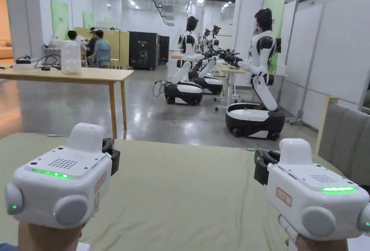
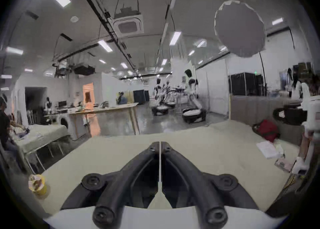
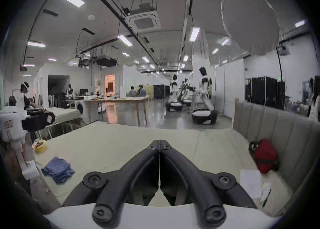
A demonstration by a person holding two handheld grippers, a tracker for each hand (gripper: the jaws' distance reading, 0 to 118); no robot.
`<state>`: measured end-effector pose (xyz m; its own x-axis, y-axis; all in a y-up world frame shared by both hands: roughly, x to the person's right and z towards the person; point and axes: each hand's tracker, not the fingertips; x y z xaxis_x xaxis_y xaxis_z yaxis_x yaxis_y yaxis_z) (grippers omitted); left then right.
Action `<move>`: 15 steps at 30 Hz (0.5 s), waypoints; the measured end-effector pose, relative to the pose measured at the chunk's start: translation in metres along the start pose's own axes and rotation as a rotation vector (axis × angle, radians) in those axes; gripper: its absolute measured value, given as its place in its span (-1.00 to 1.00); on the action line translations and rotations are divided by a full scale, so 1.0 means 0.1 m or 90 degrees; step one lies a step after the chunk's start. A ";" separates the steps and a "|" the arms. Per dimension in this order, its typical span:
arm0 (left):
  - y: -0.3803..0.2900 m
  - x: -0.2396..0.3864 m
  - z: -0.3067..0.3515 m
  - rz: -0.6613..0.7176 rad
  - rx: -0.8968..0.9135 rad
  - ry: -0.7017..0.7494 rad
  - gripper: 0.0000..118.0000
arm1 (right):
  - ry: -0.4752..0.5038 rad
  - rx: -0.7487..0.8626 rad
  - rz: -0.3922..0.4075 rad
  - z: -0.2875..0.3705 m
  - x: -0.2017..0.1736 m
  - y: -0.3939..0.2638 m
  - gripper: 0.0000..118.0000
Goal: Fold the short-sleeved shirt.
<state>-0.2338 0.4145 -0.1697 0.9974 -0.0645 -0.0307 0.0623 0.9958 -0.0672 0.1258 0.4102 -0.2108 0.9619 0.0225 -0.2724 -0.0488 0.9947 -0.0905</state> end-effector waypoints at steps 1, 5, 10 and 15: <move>0.04 0.10 -0.02 -0.006 -0.004 0.007 -1.00 | -0.017 0.008 0.011 0.00 0.02 0.03 -0.98; 0.16 0.33 0.02 -0.006 -0.001 -0.001 -0.97 | -0.028 0.025 0.005 -0.06 0.15 0.01 -0.97; 0.16 0.33 -0.01 -0.001 -0.007 0.008 -0.90 | -0.018 0.025 0.010 -0.07 0.18 0.01 -0.94; 0.13 0.18 -0.17 0.016 -0.020 -0.008 -0.26 | -0.002 0.014 0.024 -0.08 0.08 0.02 -0.59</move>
<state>-0.2152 0.4254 -0.1883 0.9991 -0.0377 -0.0202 0.0355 0.9945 -0.0985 0.1315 0.4115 -0.2205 0.9603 0.0597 -0.2726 -0.0788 0.9951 -0.0598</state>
